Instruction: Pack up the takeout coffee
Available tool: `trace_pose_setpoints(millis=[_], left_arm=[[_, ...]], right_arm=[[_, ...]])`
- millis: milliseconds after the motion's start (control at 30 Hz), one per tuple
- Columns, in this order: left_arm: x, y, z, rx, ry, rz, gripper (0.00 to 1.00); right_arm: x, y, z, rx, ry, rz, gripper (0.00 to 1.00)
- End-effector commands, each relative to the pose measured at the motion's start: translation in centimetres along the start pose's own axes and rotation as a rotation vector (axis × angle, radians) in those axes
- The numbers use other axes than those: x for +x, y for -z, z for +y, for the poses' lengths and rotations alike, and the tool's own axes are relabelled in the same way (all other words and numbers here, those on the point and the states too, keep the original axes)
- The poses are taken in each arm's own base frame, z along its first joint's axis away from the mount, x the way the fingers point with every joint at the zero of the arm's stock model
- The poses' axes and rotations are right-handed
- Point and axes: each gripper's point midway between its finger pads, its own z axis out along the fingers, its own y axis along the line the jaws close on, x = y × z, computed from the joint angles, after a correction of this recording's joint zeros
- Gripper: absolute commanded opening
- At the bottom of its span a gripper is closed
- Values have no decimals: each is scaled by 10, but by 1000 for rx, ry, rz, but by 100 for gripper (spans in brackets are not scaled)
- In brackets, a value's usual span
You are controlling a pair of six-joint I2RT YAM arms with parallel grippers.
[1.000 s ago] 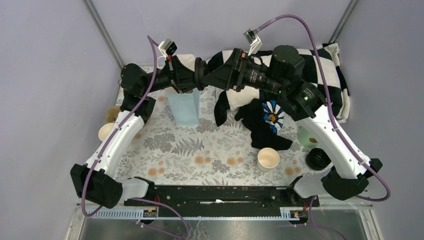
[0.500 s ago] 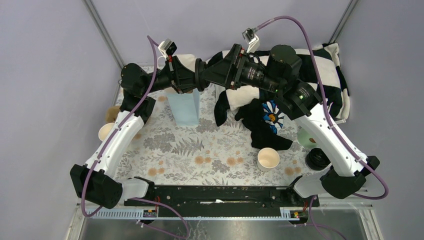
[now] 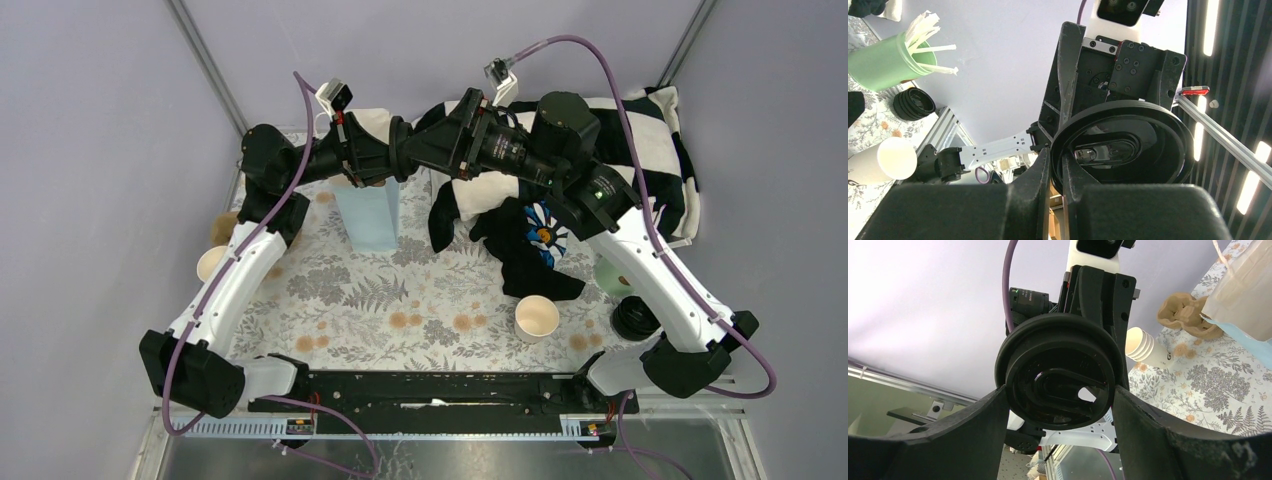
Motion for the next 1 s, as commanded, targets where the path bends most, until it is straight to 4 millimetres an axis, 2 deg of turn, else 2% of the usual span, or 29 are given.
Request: trace_pose_setpoints(millis=[0,167,267,367,433,500,633,700,767,833,967], left_arm=[[12,3,-27,40,-114,25,14],[12,4,-20,10,-110,19,28],[12,7,-8,-31,-115,10,41],[7,19,16,-112,-93,-29,56],[3,32,35,-176,-74,-63,64],[-1,46,53,-260,-77,-93,71],[-1,63,80,-454,-101,-115,77],[0,65,82,-467,-106,-120,79],[2,65,83,-467,-93,-116,79],[4,66,86,-468,-82,-113,79],[8,68,93,-475,-56,-110,79]], right_arm=[[-5,2,13,-50,10,-32,67],[-3,8,7,-20,12,-38,67],[0,15,-1,29,32,-41,67],[6,28,-17,119,56,-36,67],[15,43,-36,215,76,-19,67],[28,69,-70,392,92,-1,67],[63,152,-156,846,113,48,66],[83,189,-188,1023,112,104,66],[99,216,-208,1160,103,160,67],[108,233,-221,1262,92,192,67],[123,243,-242,1365,65,256,67]])
